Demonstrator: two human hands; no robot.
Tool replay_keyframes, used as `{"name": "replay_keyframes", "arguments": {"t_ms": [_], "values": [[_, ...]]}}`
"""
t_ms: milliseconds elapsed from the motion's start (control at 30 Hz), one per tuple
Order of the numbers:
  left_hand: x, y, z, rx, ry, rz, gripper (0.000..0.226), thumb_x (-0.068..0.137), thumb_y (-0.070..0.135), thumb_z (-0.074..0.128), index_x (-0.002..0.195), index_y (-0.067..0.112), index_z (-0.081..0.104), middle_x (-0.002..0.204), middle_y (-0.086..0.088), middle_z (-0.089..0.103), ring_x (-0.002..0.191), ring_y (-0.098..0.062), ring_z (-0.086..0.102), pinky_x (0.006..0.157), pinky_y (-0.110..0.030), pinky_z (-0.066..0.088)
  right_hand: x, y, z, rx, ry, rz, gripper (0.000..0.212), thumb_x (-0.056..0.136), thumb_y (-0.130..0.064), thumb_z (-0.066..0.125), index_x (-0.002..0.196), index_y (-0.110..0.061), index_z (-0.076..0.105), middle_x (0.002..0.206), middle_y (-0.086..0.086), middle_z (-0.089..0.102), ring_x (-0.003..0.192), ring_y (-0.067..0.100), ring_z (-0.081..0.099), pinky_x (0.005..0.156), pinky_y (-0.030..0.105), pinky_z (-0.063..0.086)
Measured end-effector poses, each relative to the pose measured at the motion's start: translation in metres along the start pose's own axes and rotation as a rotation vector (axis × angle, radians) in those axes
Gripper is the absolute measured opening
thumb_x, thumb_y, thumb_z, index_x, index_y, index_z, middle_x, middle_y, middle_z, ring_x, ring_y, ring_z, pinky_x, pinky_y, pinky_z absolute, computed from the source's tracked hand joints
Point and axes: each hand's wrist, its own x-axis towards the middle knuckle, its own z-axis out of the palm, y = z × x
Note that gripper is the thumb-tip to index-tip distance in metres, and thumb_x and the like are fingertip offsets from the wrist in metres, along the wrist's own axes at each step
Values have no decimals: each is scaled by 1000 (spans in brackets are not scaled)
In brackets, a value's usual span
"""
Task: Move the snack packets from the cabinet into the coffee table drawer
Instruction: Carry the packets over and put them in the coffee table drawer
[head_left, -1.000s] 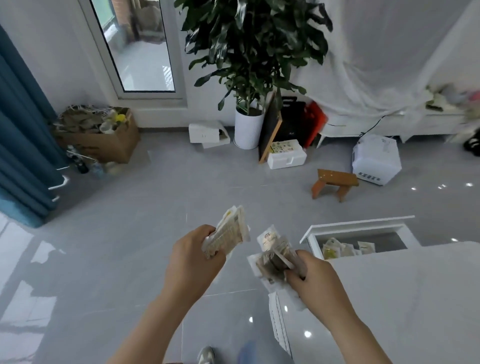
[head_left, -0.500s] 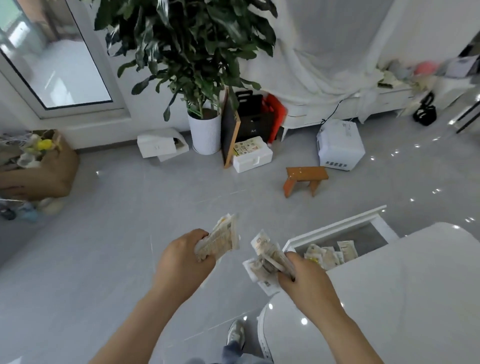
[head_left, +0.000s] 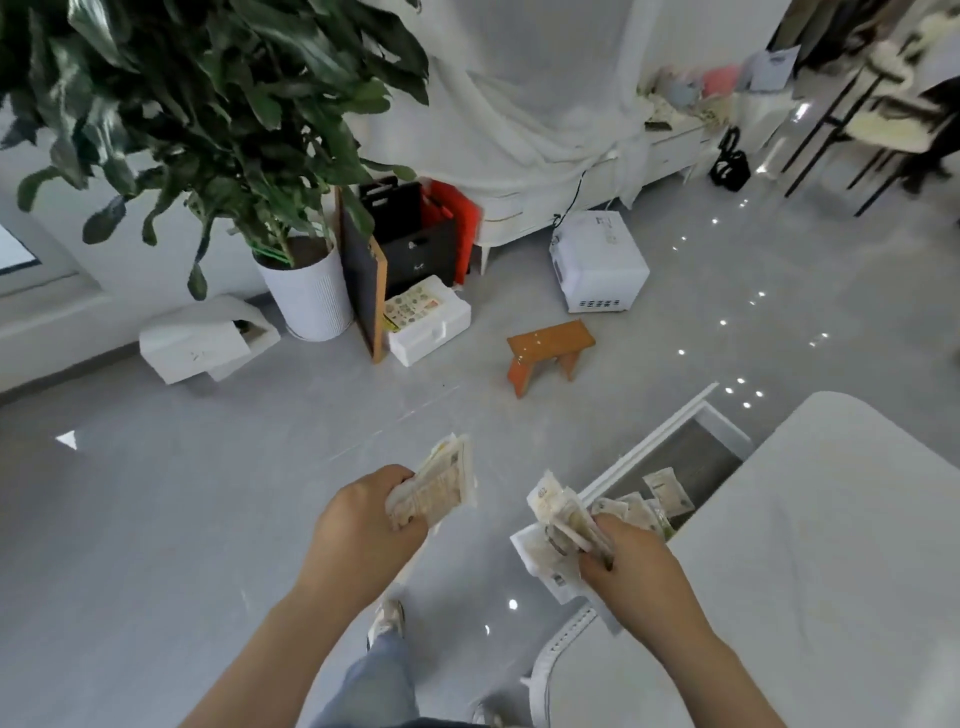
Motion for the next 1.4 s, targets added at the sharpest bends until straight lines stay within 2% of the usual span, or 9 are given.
{"name": "replay_keyframes", "arguments": {"t_ms": [200, 367, 500, 600, 833, 1000, 1100, 1200, 1400], "values": [[93, 9, -22, 60, -150, 137, 13, 76, 13, 62, 83, 24, 62, 66, 3, 60, 61, -12, 57, 49, -22, 39, 40, -39, -2, 50, 88, 145, 9, 89, -25, 53, 93, -18, 57, 78, -3, 63, 69, 13, 58, 62, 28, 49], [152, 32, -13, 121, -288, 264, 10, 78, 16, 61, 85, 23, 61, 68, 4, 60, 61, -10, 56, 48, -18, 36, 58, -50, -8, 119, 155, 271, 11, 88, -27, 55, 80, -24, 47, 65, -10, 51, 59, 6, 51, 53, 22, 40], [190, 58, 8, 138, -387, 342, 10, 78, 18, 61, 79, 27, 56, 66, 6, 57, 61, -8, 55, 50, -19, 37, 75, -34, -16, 134, 194, 408, 17, 85, -23, 55, 73, -25, 42, 65, -4, 52, 62, 16, 52, 55, 28, 40], [220, 84, 29, 161, -430, 416, 14, 77, 19, 63, 79, 30, 54, 68, 8, 58, 64, -7, 55, 52, -19, 36, 94, -14, -26, 186, 223, 489, 24, 84, -22, 53, 68, -30, 37, 63, -4, 51, 58, 15, 48, 50, 25, 35], [280, 156, 73, 259, -526, 548, 12, 80, 23, 63, 92, 22, 62, 78, 7, 62, 68, -9, 56, 55, -20, 39, 146, 34, -54, 300, 293, 596, 10, 86, -23, 54, 83, -15, 54, 71, 4, 61, 63, 21, 57, 55, 31, 43], [317, 192, 104, 285, -612, 552, 8, 82, 25, 63, 87, 20, 61, 78, 4, 64, 69, -10, 60, 63, -32, 50, 179, 57, -72, 333, 313, 649, 9, 87, -22, 53, 91, -16, 58, 72, -1, 61, 61, 16, 56, 51, 22, 40], [345, 209, 122, 311, -676, 579, 6, 82, 24, 63, 86, 20, 62, 77, 4, 65, 69, -11, 61, 66, -36, 52, 200, 64, -79, 349, 326, 703, 3, 86, -21, 52, 86, -18, 54, 67, -5, 55, 59, 13, 51, 48, 19, 34], [383, 230, 141, 328, -745, 629, 3, 82, 27, 63, 83, 25, 60, 75, 7, 64, 68, -9, 61, 66, -37, 55, 225, 69, -85, 360, 339, 792, 4, 84, -21, 53, 86, -18, 54, 76, -1, 62, 68, 18, 58, 57, 27, 46], [468, 284, 167, 387, -883, 789, 10, 81, 19, 62, 76, 26, 56, 69, 5, 60, 64, -8, 55, 50, -21, 34, 272, 65, -101, 487, 413, 1016, 10, 81, -23, 57, 88, -16, 59, 79, 1, 65, 72, 19, 61, 66, 37, 52]]}}
